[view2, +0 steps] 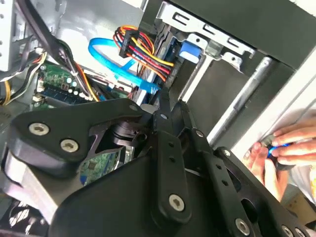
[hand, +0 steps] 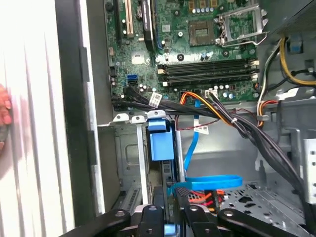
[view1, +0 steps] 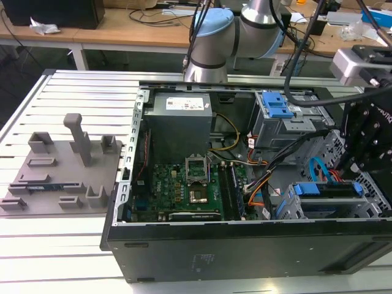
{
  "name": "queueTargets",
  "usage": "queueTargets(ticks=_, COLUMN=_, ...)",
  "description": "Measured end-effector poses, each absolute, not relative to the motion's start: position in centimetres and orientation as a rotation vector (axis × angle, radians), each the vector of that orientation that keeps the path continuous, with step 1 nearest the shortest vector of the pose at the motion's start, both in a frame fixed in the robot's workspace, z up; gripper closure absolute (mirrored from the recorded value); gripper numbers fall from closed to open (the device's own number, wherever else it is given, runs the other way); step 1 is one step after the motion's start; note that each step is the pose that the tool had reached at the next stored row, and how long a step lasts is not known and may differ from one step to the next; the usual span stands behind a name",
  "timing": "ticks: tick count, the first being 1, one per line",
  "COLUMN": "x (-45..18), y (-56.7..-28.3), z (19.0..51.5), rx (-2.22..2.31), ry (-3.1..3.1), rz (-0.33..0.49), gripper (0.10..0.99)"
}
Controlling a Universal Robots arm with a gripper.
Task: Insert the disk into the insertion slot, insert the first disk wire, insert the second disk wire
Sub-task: 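Insert the second disk wire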
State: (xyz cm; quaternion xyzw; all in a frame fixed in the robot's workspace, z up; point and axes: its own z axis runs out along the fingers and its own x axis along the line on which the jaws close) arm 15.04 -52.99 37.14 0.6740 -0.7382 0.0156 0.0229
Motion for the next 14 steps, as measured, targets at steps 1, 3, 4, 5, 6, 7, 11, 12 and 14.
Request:
queueTargets(ticks=1, x=15.03, y=-52.99, z=37.31, rx=2.087, ry=-2.286, rz=0.048, gripper=0.851)
queueTargets(ticks=3, x=15.04, y=-52.98, z=37.32, rx=2.087, ry=-2.286, rz=0.048, gripper=0.851)
queueTargets(ticks=4, x=15.04, y=-52.98, z=37.32, rx=2.087, ry=-2.286, rz=0.048, gripper=0.851)
queueTargets(ticks=5, x=15.04, y=-52.98, z=37.32, rx=2.087, ry=-2.286, rz=0.048, gripper=0.851)
queueTargets(ticks=6, x=15.04, y=-52.97, z=37.32, rx=2.087, ry=-2.286, rz=0.048, gripper=0.851)
queueTargets(ticks=7, x=15.04, y=-52.97, z=37.32, rx=2.087, ry=-2.286, rz=0.048, gripper=0.851)
queueTargets(ticks=11, x=15.04, y=-52.97, z=37.32, rx=2.087, ry=-2.286, rz=0.048, gripper=0.933)
queueTargets(ticks=12, x=15.04, y=-52.97, z=37.32, rx=2.087, ry=-2.286, rz=0.048, gripper=0.98)
queueTargets(ticks=14, x=15.03, y=-52.97, z=37.32, rx=2.087, ry=-2.286, rz=0.048, gripper=0.98)
